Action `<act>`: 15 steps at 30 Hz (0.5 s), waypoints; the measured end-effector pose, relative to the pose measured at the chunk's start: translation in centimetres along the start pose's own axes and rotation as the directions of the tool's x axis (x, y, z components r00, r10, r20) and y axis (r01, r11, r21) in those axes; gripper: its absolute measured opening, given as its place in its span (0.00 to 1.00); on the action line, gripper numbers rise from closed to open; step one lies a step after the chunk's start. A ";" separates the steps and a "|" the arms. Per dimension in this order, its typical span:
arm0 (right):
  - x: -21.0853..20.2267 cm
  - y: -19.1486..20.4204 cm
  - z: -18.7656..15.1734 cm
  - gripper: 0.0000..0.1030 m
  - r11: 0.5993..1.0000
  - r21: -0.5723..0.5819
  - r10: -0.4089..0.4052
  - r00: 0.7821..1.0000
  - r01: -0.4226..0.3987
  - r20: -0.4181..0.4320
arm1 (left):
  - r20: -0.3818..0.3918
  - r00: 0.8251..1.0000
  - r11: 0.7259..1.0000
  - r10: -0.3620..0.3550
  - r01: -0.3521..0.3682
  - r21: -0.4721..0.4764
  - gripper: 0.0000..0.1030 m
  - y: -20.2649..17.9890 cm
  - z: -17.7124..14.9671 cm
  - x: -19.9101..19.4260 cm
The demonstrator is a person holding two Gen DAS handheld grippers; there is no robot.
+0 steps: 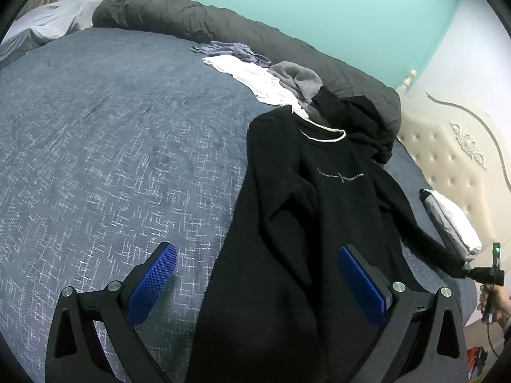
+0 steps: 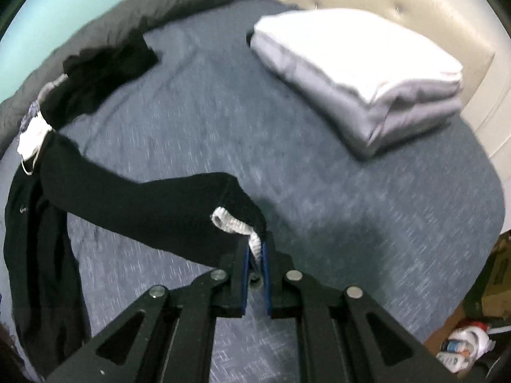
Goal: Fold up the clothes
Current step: 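Pull the sleeve out from the body and lay it flat with the right tool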
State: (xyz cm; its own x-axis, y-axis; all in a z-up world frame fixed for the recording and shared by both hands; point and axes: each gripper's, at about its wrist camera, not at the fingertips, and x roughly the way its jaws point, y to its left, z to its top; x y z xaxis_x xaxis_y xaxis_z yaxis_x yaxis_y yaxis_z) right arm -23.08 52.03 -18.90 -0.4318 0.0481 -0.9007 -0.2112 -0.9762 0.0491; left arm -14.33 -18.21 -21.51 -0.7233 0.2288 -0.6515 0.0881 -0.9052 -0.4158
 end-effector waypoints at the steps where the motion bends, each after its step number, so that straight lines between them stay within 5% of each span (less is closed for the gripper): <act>1: 0.1 0.1 -0.3 0.07 1.000 0.007 0.016 1.000 -0.016 -0.002 | -0.001 1.000 1.000 0.001 -0.001 0.002 1.00 0.0 0.0 0.0; 4: 0.3 0.4 -0.9 0.08 0.997 0.018 0.081 0.997 -0.080 -0.020 | -0.005 1.000 1.000 0.000 0.000 0.005 1.00 0.0 0.0 0.1; 12: -0.9 -0.1 -2.5 0.09 0.995 0.022 0.095 0.995 -0.095 -0.011 | -0.005 1.000 1.000 0.002 -0.002 0.010 1.00 -0.1 -0.1 0.1; 15: -1.9 -1.6 -2.7 0.19 0.991 0.085 0.097 0.995 -0.100 0.039 | -0.004 1.000 1.000 0.005 -0.005 0.011 1.00 -0.2 -0.1 0.1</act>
State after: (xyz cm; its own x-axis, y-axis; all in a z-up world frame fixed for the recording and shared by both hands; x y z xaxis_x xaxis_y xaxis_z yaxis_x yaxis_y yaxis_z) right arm -19.57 52.95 -18.42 -0.4839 -0.0385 -0.8743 -0.2409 -0.9546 0.1753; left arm -14.33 -17.95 -21.60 -0.7199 0.2262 -0.6562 0.0841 -0.9100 -0.4059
